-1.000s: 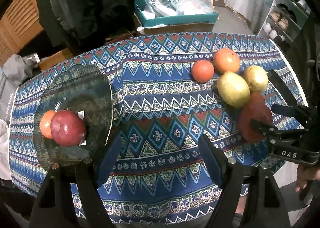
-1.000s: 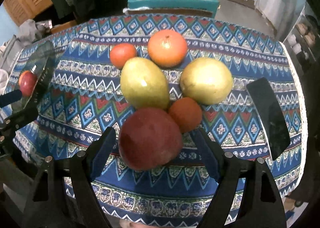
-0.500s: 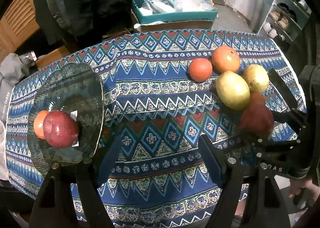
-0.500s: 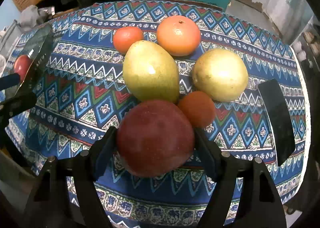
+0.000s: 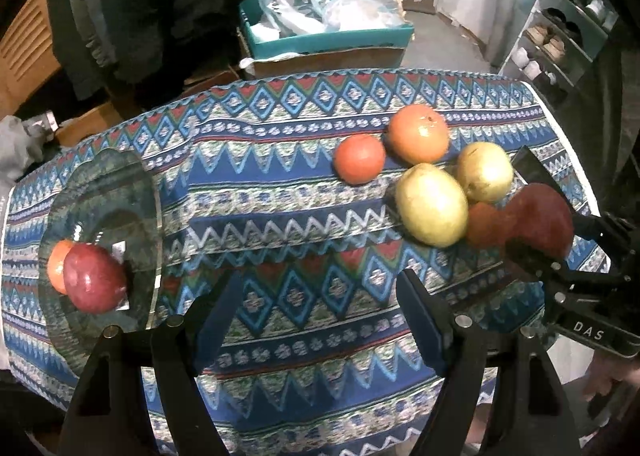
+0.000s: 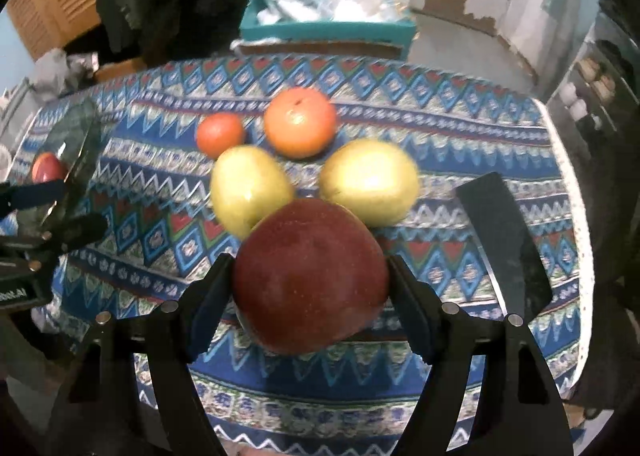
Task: Organize fruits
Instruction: 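Grasp another large red apple with the right tool, then lift the red apple with the right tool while the left tool grasps the green pomelo, then carry the green pomelo and red apple in both tools over the glass plate, then lower the pomelo and apple onto the glass plate and open both tools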
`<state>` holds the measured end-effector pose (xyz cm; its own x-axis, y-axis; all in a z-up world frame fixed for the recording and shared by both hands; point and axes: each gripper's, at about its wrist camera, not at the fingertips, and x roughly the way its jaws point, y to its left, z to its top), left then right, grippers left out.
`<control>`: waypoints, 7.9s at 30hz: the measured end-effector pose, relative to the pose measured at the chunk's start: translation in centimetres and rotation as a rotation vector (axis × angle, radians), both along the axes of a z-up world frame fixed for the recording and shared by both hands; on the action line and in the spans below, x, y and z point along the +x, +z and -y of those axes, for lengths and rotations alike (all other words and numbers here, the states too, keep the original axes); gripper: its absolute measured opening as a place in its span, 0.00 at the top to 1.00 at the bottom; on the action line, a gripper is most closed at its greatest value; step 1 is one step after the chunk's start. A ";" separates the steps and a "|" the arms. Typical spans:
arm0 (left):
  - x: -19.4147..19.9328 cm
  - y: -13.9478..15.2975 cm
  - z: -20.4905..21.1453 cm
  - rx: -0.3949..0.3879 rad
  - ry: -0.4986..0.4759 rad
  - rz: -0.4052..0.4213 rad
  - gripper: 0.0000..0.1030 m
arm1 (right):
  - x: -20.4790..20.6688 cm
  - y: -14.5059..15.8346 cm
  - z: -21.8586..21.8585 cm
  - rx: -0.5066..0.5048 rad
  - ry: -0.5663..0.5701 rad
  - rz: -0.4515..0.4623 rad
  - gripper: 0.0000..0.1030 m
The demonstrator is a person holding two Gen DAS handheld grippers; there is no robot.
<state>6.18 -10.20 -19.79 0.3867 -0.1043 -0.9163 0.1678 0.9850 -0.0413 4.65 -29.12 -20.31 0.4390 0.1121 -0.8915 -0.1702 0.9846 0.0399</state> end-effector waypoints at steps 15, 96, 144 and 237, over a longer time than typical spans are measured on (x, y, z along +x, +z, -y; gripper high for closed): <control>3.4 -1.9 4.3 -0.082 0.032 -0.041 0.19 | 1.6 -0.1 5.6 -0.025 -0.139 0.061 0.26; -0.4 8.6 1.4 -0.104 0.005 0.272 0.34 | 0.7 10.2 1.2 -0.004 -0.054 0.336 0.26; -4.7 12.3 -12.9 -0.104 0.191 0.407 0.34 | 0.8 15.2 -13.1 0.085 0.199 0.414 0.26; -4.3 0.0 -23.8 0.062 0.433 0.102 0.31 | 5.8 1.2 -29.2 0.074 0.424 0.046 0.26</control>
<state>1.85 13.56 -19.80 0.4713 0.1408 -0.8707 -0.2599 0.9655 0.0154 10.48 0.05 -19.07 0.3792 0.3538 -0.8550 -0.5625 0.8218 0.0906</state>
